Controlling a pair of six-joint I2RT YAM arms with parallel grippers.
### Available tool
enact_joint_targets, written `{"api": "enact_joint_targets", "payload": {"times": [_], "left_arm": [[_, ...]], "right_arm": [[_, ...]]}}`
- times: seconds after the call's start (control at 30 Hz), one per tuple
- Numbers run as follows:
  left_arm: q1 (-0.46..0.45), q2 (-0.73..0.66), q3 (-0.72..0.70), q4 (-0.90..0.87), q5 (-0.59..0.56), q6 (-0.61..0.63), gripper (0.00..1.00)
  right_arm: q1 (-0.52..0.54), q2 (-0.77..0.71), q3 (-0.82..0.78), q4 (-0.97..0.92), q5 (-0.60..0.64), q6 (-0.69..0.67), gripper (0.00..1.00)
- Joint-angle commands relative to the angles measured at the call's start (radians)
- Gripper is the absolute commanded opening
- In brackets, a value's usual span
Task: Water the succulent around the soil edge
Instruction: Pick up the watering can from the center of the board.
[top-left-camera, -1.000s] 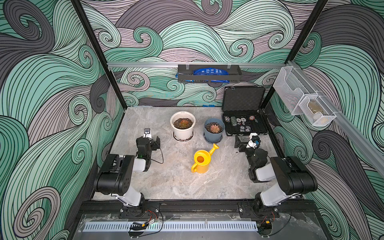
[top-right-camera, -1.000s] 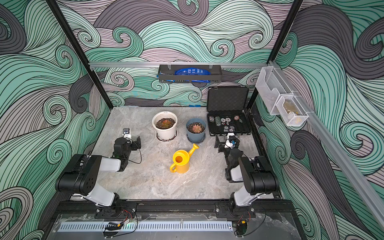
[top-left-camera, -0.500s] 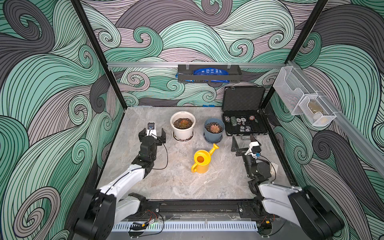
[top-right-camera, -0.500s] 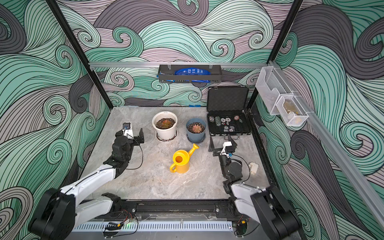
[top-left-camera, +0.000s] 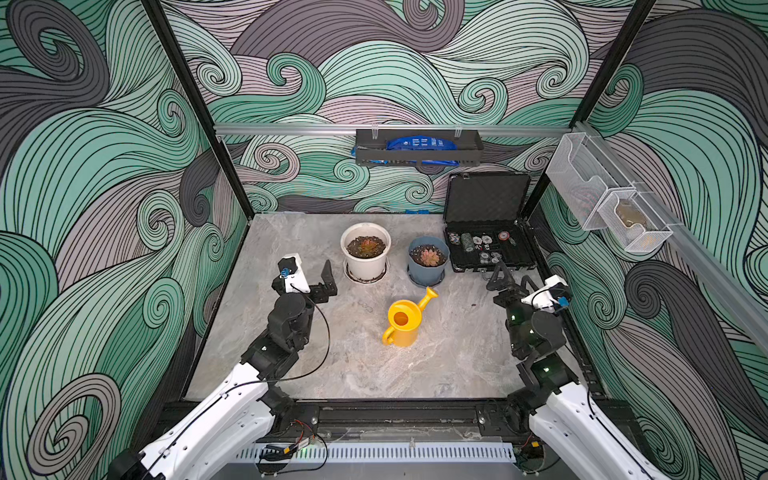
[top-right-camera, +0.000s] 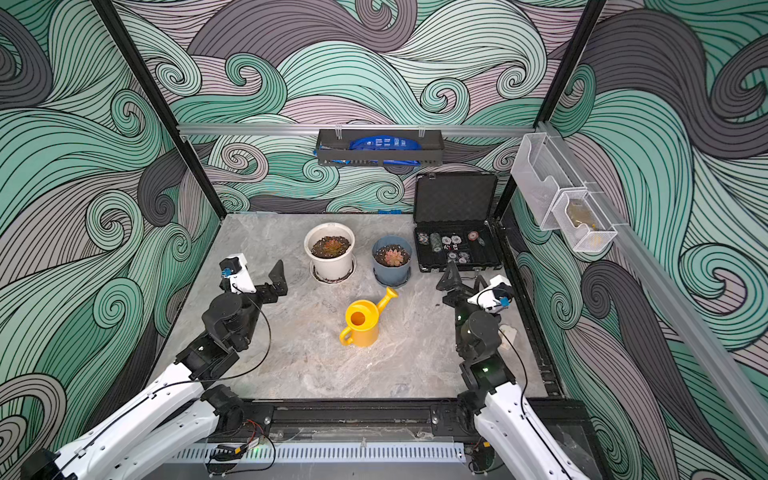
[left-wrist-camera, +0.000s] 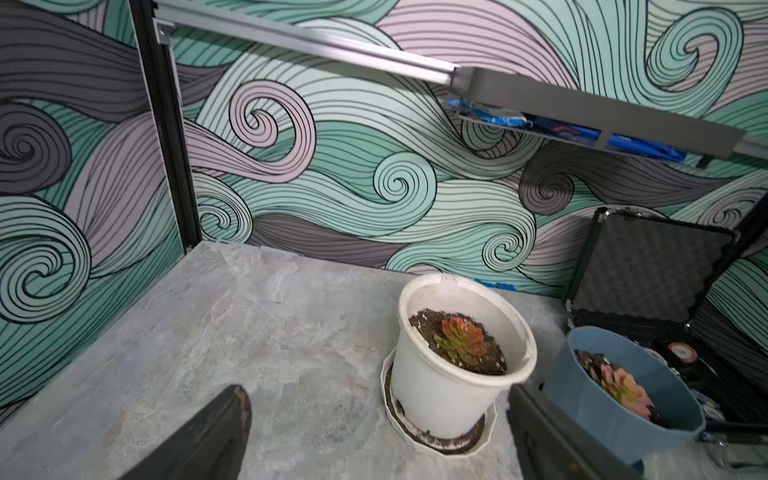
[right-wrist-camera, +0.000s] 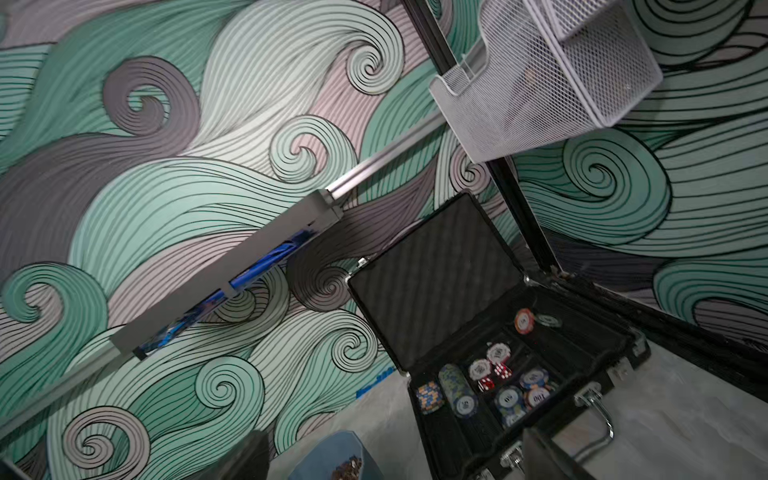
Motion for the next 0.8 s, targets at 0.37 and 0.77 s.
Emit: {"api": "enact_joint_targets", "payload": {"times": [0.37, 0.77], "left_arm": [[-0.159, -0.011, 0.175, -0.180, 0.136, -0.007, 0.99], [-0.228, 0.072, 0.373, -0.590, 0.583, -0.030, 0.95]], "right_arm": [[0.280, 0.422, 0.724, -0.587, -0.132, 0.003, 0.99], [0.471, 0.862, 0.968, -0.500, -0.228, -0.076, 0.92]]}}
